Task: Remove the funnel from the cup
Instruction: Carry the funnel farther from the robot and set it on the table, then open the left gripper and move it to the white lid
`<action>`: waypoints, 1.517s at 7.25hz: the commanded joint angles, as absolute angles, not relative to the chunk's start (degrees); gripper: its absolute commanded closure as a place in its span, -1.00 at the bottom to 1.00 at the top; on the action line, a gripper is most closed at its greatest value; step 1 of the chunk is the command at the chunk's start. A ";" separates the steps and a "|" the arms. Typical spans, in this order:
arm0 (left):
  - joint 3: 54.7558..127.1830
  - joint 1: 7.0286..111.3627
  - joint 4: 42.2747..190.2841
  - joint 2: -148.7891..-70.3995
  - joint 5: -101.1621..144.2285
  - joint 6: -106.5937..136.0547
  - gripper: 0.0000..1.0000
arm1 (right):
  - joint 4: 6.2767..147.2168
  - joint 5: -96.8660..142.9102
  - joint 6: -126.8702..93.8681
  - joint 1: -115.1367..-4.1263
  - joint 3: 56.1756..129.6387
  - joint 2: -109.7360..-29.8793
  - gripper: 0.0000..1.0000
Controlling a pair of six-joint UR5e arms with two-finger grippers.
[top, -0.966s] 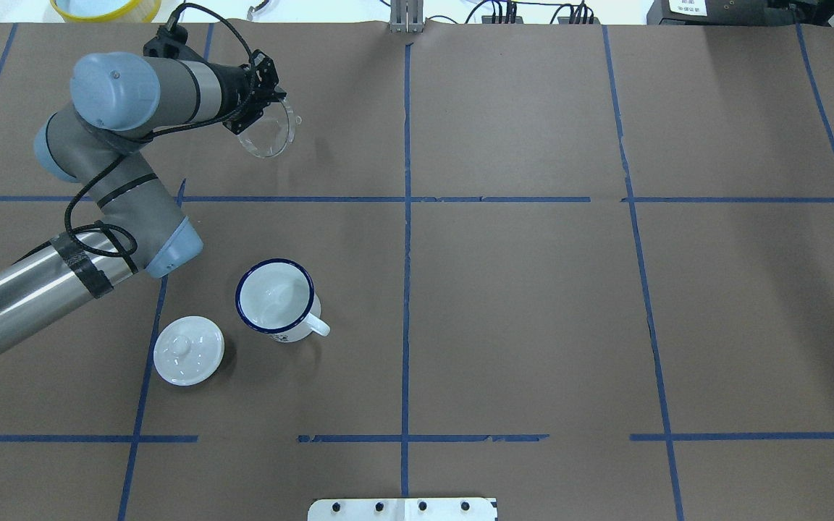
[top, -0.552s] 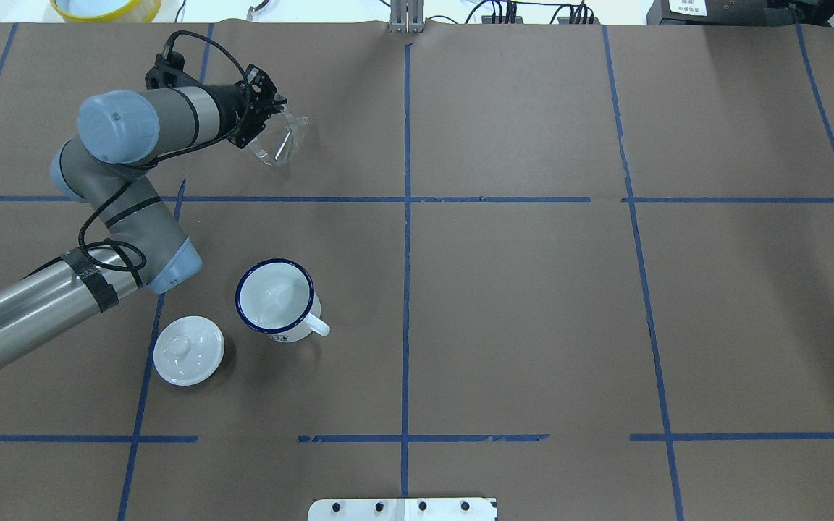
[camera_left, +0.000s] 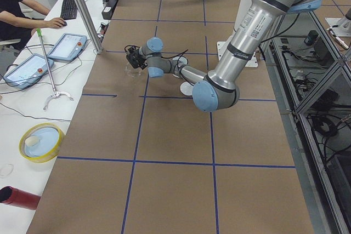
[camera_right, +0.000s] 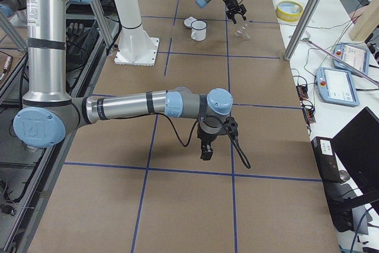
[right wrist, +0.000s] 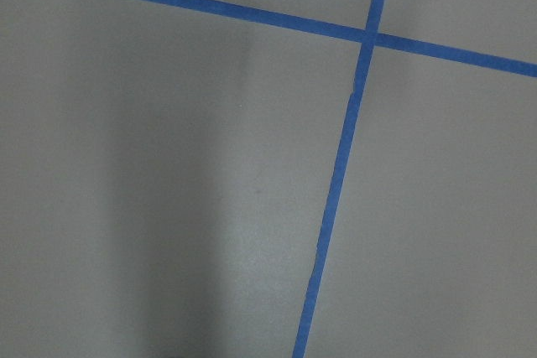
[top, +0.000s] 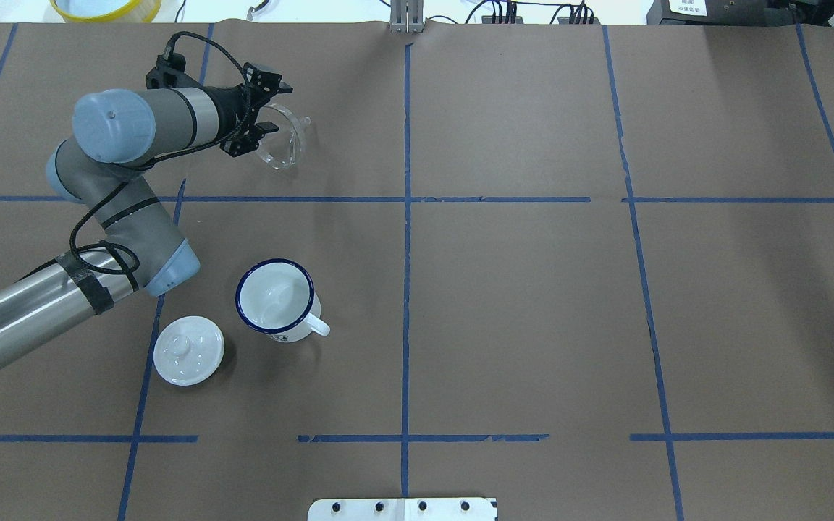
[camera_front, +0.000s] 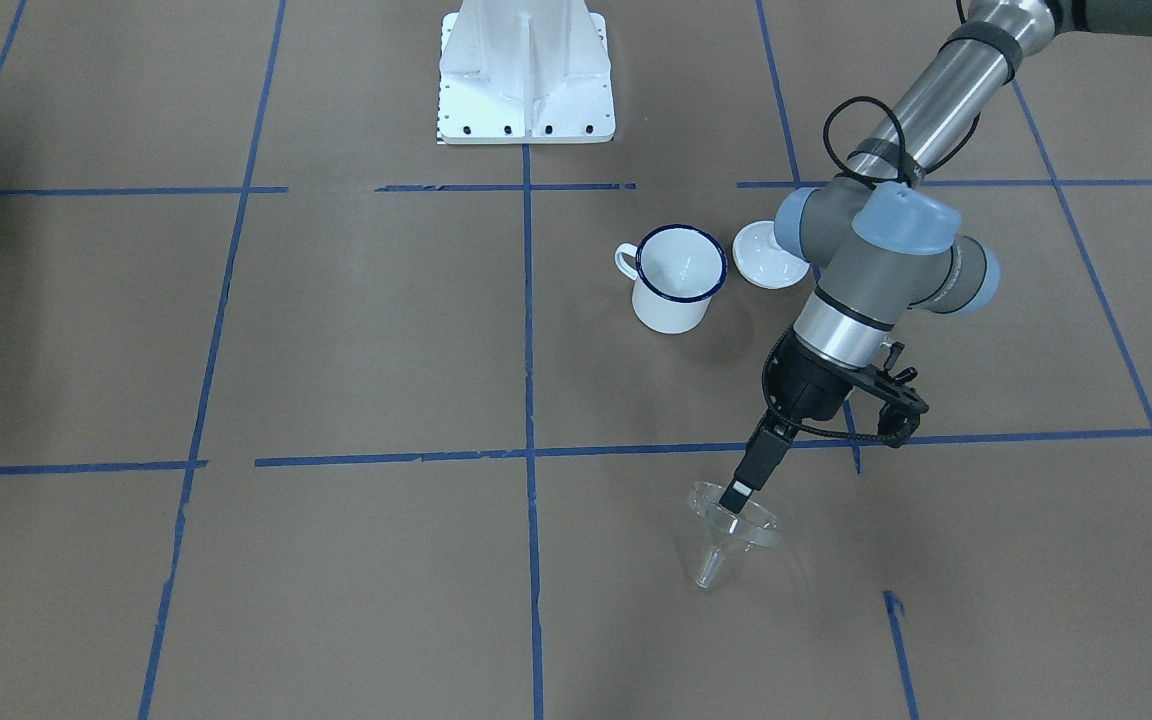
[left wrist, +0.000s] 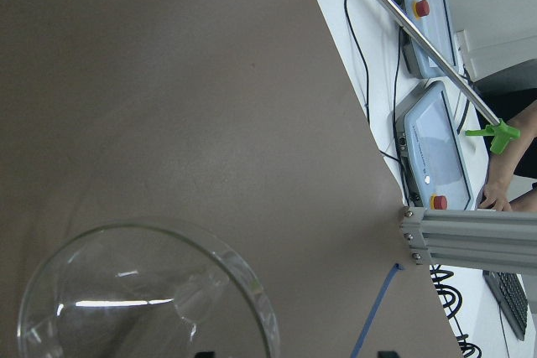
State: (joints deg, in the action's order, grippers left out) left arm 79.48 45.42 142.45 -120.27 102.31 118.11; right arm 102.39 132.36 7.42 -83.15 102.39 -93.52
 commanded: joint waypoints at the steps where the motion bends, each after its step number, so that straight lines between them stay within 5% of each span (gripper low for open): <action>1: 97.84 45.53 113.70 -113.40 110.46 102.84 -1.00 | 102.39 132.36 7.38 -83.14 102.39 -93.52 -1.00; 4: 114.84 38.19 107.14 -96.29 107.86 98.69 -1.00 | 102.39 132.36 7.38 -83.14 102.39 -93.52 -1.00; 10: 114.17 27.51 106.52 -94.04 103.89 106.52 -0.61 | 102.39 132.36 7.38 -83.14 102.39 -93.52 -1.00; 11: 114.17 27.34 106.52 -94.04 103.89 106.52 -0.26 | 102.39 132.36 7.38 -83.14 102.39 -93.52 -1.00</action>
